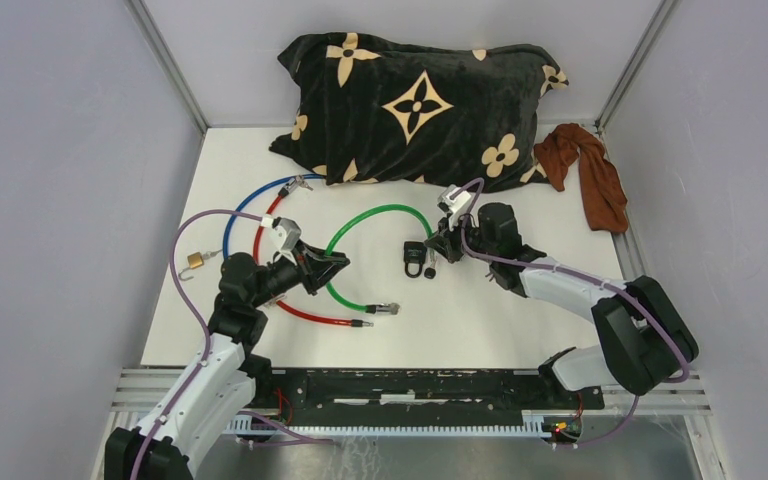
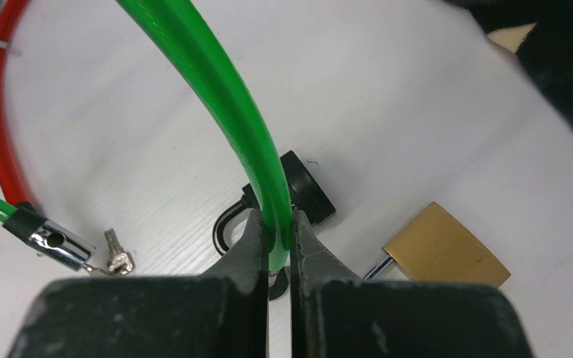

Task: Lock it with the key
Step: Pick up the lock from the center of the board.

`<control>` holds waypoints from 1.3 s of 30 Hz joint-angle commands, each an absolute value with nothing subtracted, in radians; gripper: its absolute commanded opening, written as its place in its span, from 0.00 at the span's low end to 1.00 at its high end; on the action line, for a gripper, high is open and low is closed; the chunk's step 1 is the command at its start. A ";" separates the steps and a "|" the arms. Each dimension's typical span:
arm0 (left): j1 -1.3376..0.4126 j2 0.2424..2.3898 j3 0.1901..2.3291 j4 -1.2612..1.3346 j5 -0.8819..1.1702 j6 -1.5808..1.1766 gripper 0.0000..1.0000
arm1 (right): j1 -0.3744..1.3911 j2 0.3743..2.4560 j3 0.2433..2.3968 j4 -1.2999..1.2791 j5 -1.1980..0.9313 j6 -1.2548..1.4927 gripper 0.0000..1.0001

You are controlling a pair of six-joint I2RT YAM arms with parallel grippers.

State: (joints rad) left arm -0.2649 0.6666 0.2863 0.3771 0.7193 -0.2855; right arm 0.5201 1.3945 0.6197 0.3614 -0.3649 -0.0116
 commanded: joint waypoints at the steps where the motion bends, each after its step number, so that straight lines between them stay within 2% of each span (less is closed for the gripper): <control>1: -0.261 0.657 0.286 0.464 0.760 -0.255 0.02 | 0.526 1.385 0.678 0.445 -0.393 0.052 0.00; 4: -0.262 0.663 0.290 0.464 0.770 -0.256 0.02 | 0.524 1.324 0.686 0.434 -0.342 0.075 0.00; 5: -0.262 0.666 0.289 0.463 0.771 -0.256 0.06 | 0.524 1.302 0.686 0.433 -0.328 0.084 0.00; 8: -0.267 0.675 0.281 0.462 0.768 -0.273 0.26 | 0.522 1.222 0.686 0.433 -0.292 0.115 0.00; 10: -0.279 0.683 0.269 0.463 0.760 -0.277 0.34 | 0.523 1.174 0.684 0.437 -0.286 0.133 0.00; 20: -0.406 0.762 0.245 0.485 0.621 -0.256 0.52 | 0.526 1.031 0.703 0.447 -0.299 0.251 0.00; 25: -0.408 0.762 0.258 0.489 0.523 -0.231 0.55 | 0.530 0.985 0.725 0.449 -0.292 0.279 0.00; 34: -0.408 0.742 0.241 0.492 0.534 -0.239 0.58 | 0.530 0.972 0.806 0.433 -0.291 0.307 0.00; 37: -0.409 0.734 0.242 0.496 0.530 -0.241 0.51 | 0.531 0.973 0.819 0.434 -0.300 0.308 0.00; 39: -0.408 0.732 0.242 0.499 0.534 -0.246 0.50 | 0.532 0.975 0.829 0.435 -0.307 0.310 0.00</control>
